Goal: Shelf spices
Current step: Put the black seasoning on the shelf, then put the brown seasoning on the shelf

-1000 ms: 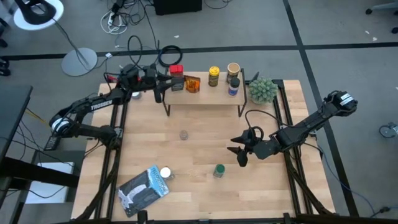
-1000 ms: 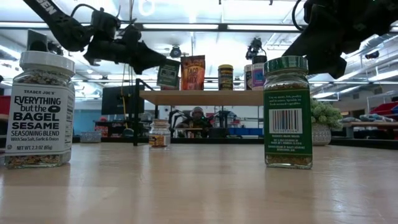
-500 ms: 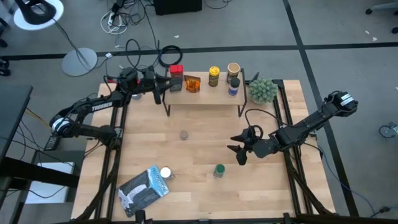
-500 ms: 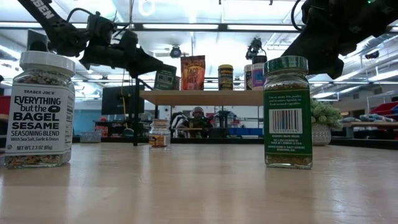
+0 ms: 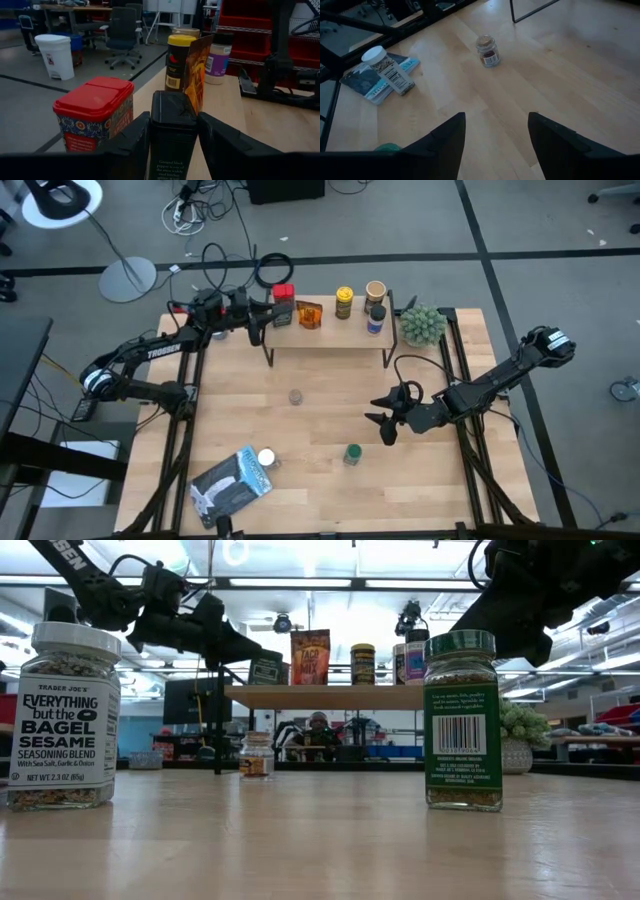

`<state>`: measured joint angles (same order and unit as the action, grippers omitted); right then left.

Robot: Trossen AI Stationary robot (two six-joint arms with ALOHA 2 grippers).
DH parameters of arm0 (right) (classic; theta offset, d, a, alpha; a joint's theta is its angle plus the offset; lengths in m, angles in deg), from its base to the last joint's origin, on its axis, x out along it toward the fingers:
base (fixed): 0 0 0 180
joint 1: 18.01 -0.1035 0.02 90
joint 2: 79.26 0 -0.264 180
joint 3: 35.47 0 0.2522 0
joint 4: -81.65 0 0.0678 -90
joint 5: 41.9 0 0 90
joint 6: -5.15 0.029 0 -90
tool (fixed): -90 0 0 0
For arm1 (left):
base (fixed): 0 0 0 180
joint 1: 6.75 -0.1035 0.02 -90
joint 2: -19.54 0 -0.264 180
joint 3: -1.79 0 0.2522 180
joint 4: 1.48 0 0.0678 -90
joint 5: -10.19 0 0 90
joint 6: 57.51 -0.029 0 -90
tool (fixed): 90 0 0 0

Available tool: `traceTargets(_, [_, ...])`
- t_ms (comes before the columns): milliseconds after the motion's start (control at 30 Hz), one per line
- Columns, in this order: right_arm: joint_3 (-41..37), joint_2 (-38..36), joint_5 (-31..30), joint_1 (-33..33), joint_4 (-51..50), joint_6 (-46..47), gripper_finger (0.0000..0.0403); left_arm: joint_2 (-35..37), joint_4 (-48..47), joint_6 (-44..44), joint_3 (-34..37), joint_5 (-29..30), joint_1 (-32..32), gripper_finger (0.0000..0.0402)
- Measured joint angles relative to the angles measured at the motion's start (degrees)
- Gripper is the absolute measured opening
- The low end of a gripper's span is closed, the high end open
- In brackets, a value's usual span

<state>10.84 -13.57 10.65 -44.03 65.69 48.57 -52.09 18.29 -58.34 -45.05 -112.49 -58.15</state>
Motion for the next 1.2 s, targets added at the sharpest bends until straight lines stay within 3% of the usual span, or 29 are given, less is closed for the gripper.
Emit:
traceTargets(433, [0.0,0.0,0.0,0.0,0.0,0.0,0.0216,0.0,-0.8,-0.2,0.0,0.0,0.0,0.0209])
traceTargets(767, [0.0,0.0,0.0,0.0,0.0,-0.1,0.0213,1.0,0.4,0.0,0.0,-0.6,0.0,0.0214])
traceTargets(1033, [0.0,0.0,0.0,0.0,0.0,-0.1,0.0212,8.5,-2.1,1.1,0.0,-0.6,0.0,0.0214])
traceTargets(1200, [0.0,0.0,0.0,0.0,0.0,-0.8,0.0211,14.2,-2.6,11.3,0.0,-1.9,0.0,0.0214])
